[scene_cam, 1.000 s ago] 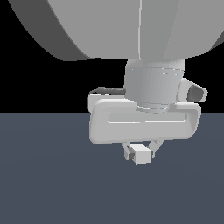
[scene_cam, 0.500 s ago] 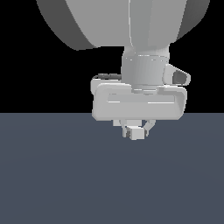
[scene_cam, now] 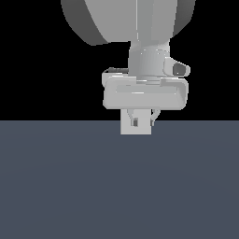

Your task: Plug the charger into the wall socket.

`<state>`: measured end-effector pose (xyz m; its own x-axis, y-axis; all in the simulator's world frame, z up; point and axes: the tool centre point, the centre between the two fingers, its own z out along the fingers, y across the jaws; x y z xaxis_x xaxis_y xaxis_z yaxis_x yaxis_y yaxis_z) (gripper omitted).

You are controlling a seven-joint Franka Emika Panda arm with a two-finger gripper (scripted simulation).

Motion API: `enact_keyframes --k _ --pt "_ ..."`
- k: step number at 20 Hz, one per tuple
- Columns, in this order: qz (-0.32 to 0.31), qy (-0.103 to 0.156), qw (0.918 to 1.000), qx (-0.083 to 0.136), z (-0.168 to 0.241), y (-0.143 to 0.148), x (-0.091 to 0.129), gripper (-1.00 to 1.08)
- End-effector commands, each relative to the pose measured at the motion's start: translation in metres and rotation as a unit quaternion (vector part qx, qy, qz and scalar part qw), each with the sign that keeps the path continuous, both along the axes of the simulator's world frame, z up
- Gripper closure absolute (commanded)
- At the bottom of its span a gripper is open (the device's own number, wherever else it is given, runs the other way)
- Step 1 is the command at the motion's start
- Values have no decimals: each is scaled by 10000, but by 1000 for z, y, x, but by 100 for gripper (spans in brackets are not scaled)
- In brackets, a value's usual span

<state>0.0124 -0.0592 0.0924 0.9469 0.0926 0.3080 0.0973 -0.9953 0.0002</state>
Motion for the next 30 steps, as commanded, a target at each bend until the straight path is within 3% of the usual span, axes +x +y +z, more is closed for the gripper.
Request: enact_keyframes --k 1,15,30 --pt "-45 7 10000 -2 5 -1 6 108" --pt "-70 9 10000 -2 8 -2 15 108" --pt "-68 9 10000 -4 8 2 58 108"
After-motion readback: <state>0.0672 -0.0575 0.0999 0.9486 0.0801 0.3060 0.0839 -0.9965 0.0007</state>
